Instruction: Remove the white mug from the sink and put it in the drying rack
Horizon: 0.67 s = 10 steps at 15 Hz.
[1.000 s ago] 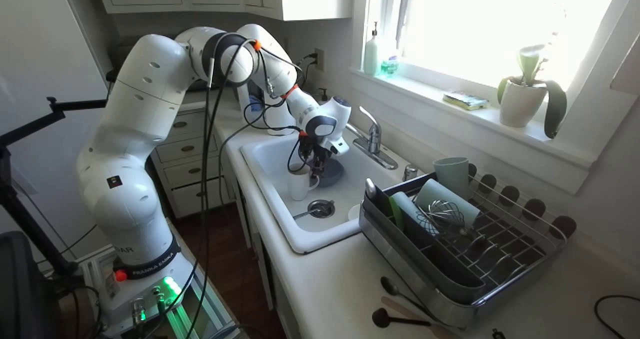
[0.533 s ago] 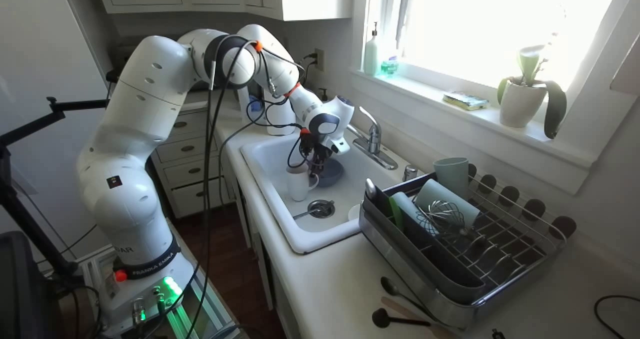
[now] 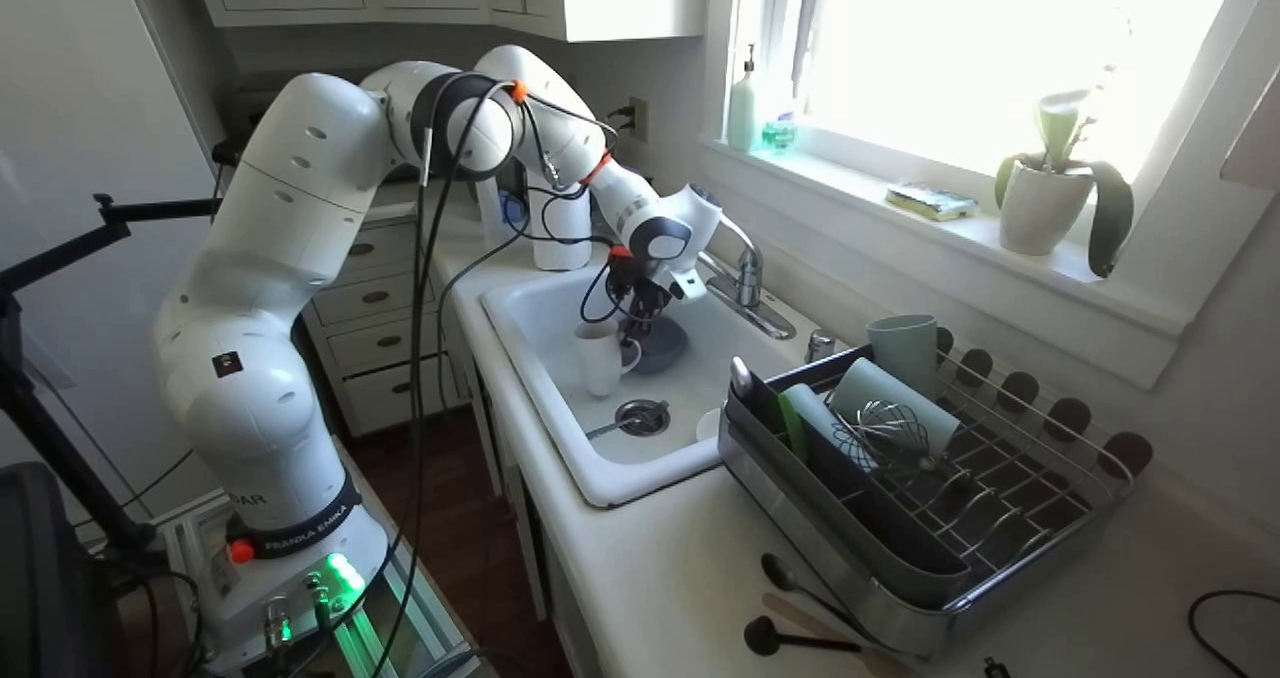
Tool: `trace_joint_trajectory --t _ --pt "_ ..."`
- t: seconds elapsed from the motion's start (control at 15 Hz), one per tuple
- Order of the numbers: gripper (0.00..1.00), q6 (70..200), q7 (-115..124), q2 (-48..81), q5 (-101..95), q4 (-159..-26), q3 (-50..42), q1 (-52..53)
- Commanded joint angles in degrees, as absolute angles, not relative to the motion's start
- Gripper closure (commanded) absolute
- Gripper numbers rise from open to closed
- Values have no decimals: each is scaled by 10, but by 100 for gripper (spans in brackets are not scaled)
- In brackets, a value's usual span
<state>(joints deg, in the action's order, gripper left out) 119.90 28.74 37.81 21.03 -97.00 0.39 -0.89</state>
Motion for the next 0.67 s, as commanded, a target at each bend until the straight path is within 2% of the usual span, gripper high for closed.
trace_joint_trajectory --t 0.0,0.6 --pt "95 1151 301 389 233 -935 1 -14" --pt "95 988 311 362 244 -874 -24 -54"
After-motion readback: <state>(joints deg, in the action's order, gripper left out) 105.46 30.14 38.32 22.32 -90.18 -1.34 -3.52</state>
